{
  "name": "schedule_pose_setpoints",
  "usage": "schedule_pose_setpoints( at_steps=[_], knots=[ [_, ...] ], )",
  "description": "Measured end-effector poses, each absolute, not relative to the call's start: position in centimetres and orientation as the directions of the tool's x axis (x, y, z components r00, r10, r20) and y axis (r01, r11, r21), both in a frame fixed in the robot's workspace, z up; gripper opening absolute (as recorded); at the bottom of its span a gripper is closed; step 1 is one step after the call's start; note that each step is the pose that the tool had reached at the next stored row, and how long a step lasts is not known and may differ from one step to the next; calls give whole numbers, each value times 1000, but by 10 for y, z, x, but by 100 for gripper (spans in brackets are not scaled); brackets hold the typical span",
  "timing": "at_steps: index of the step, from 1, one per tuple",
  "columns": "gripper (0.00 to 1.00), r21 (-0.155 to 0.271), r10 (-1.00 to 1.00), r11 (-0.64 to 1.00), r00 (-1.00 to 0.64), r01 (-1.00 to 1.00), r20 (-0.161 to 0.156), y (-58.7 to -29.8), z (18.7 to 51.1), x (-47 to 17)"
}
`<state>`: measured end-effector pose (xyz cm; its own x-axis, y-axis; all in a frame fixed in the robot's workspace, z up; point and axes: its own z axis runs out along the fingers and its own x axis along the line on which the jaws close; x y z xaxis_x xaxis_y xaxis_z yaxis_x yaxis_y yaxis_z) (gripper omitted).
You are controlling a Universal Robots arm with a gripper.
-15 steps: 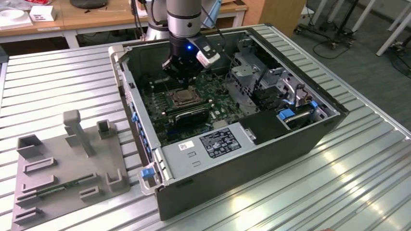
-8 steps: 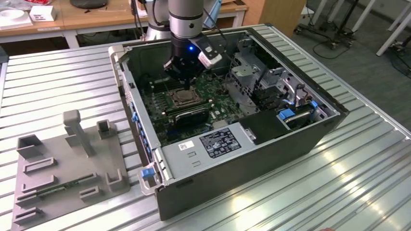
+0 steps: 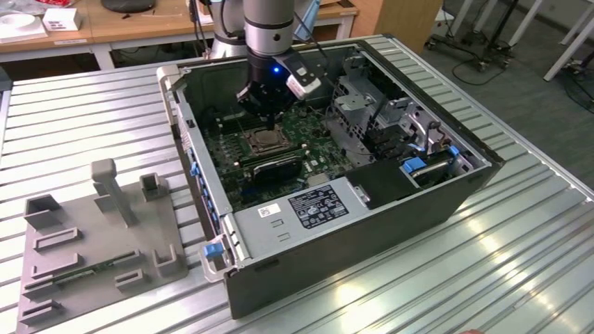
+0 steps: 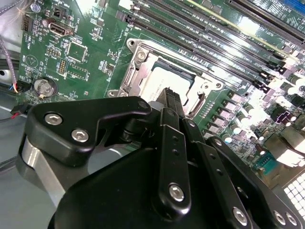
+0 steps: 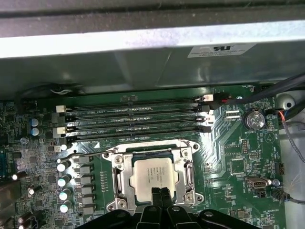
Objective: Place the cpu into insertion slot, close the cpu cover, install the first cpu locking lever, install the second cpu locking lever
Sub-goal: 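Close the cpu cover, then install the first cpu locking lever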
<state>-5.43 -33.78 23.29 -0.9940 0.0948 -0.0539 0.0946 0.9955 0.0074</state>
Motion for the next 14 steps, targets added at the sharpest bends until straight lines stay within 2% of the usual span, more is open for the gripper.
schedule_pose_setpoints(
  at_steps=[14],
  knots=[
    [11,8,95,995,-994,95,-54,-338,233,-59]
  ],
)
